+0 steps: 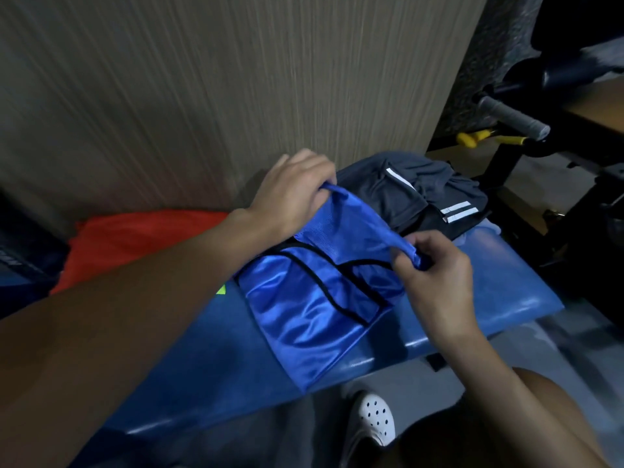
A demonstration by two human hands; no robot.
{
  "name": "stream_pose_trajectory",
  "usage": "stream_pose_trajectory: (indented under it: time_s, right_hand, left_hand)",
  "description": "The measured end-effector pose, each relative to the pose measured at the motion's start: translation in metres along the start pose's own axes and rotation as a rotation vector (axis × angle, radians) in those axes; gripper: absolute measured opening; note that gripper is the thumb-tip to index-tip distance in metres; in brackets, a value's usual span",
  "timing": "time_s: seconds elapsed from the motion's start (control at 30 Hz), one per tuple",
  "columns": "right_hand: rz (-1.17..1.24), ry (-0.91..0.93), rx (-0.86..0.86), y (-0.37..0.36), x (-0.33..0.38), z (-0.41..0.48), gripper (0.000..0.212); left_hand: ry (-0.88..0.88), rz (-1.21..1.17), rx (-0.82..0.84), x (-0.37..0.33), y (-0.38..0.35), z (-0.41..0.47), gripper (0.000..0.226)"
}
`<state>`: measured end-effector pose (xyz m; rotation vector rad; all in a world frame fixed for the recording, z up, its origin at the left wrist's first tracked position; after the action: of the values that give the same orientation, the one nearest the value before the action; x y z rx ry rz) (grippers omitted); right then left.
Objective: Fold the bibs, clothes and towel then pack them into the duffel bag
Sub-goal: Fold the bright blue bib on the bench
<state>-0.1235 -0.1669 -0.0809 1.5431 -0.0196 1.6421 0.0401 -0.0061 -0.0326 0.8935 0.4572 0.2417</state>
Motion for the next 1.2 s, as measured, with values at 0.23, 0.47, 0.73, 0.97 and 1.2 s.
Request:
stream_pose_trajectory:
  time_s: [0.23,0.47,0.73,0.97,1.2]
  right_hand:
    - [-0.28,0.432,0.117,-0.024,0.016,-0.053,0.018]
    - [-0.557,0.632,0.342,-0.077,0.02,-0.102,0.015]
    - [-0.613,0.434,0.193,-0.072,0.017,-0.091,0.04]
    - [-0.95,0.379,0.416,-0.093,-0.009,-0.108,0.077]
    - [-0.859,0.405,0.472,-0.069,-0.016,-0.091,0.079]
  left_hand:
    - [-0.001,0.005,0.078,0.012,0.029,-0.074,0.023]
    - [0.102,0.336,0.423,0.026,0.037,-0.139,0.047]
    - [0.241,0.184,0.413,-0.002,0.021,-0.121,0.06]
    - [0.379,0.172,0.574,0.003,-0.022,-0.138,0.071]
    - [0.457,0.275,0.431,-0.03,-0.026,-0.18,0.063]
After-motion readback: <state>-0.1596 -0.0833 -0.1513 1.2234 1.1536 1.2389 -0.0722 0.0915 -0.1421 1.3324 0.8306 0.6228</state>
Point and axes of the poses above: each hand's wrist, its own z-axis towards the middle knuckle, its own y-axis out of the back of the hand, x = y × z, the point moved 2 cm from there along z, towards the middle knuckle, and after that the axes turned 15 degrees about -z, right-handed, at the moved point
